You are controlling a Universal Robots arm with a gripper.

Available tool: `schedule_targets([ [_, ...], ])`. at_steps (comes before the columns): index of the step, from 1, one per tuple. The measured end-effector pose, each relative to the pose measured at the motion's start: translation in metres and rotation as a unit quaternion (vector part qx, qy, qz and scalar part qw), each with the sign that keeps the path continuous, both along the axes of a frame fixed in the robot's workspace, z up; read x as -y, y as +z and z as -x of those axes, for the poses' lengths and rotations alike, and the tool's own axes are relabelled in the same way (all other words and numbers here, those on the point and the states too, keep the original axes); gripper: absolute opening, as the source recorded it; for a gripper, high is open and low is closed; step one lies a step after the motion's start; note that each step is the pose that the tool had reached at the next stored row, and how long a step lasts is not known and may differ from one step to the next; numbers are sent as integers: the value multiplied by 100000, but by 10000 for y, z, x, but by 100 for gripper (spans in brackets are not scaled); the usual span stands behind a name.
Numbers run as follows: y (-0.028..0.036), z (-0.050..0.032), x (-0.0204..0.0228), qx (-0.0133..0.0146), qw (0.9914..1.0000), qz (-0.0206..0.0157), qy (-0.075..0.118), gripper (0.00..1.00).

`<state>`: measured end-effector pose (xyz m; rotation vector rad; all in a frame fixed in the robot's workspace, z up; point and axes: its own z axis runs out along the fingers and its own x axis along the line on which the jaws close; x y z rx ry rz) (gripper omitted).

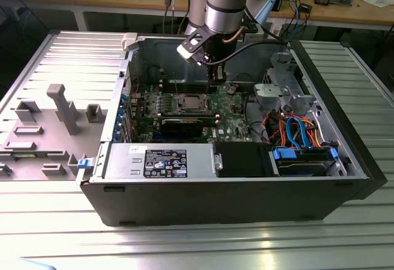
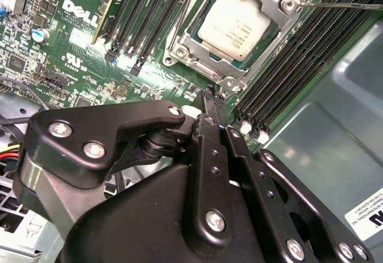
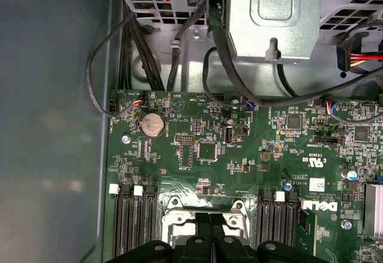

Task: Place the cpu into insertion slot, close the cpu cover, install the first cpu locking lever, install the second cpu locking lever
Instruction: 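Close the cpu cover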

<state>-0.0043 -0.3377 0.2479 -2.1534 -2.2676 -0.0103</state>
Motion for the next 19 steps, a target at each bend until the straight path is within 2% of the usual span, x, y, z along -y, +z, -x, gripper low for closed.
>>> schedule_targets([
  [6, -10, 29, -1, 14, 100000, -28, 3, 11],
  [8, -30, 101, 0, 2, 100000, -7, 38, 11],
  [14, -77, 219, 0, -2, 100000, 1, 156, 11],
  [19, -84, 220, 0, -2, 100000, -5, 168, 11],
])
